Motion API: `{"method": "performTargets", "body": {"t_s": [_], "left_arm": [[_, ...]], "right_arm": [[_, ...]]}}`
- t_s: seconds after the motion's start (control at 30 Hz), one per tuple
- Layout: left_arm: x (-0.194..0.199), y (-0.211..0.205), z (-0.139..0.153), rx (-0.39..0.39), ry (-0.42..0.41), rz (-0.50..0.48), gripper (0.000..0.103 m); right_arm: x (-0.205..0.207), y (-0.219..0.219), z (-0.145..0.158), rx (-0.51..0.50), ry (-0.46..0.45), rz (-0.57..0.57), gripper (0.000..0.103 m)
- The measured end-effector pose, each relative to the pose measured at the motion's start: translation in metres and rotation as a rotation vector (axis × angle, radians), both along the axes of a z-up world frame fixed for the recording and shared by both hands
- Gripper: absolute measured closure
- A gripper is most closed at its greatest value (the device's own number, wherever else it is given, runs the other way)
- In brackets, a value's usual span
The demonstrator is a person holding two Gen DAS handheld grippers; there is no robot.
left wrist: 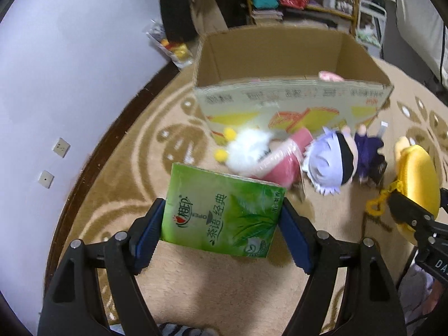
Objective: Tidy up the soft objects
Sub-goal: 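Lift the tissue pack and yellow plush into the box and open both tools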
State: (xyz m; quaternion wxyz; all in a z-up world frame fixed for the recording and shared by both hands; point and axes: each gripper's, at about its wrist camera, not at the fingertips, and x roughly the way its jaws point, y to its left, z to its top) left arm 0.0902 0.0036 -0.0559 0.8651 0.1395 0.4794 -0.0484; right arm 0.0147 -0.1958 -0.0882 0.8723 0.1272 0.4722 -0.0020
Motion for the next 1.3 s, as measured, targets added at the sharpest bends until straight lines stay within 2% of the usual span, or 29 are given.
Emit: {"method": "performTargets", "body": {"t_s": [0.13, 0.33, 0.5, 0.7, 1.3], "left_arm": [[-0.004, 0.003, 0.012, -0.027, -0.031, 0.011, 0.025], [-0.005, 0.003, 0.023, -0.016, -0.092, 0.004, 0.025], [-0.008, -0.001, 0.036, 0.007, -0.169, -0.016, 0.025], [-0.007, -0.002, 0.053, -0.020, -0.251, -0.024, 0.025], [0.034, 0.003, 0.074, -0.079, -0.344, 0.001, 0.025]], "right_arm": [[-0.001, 0.000, 0.011, -0.001, -0.045, 0.001, 0.029], [-0.003, 0.000, 0.020, -0.032, -0.086, 0.005, 0.029], [-0.002, 0.004, 0.033, -0.064, -0.146, 0.010, 0.029], [0.007, 0.008, 0.045, -0.088, -0.194, 0.023, 0.029], [0.058, 0.010, 0.068, -0.143, -0.292, 0.054, 0.029]]}}
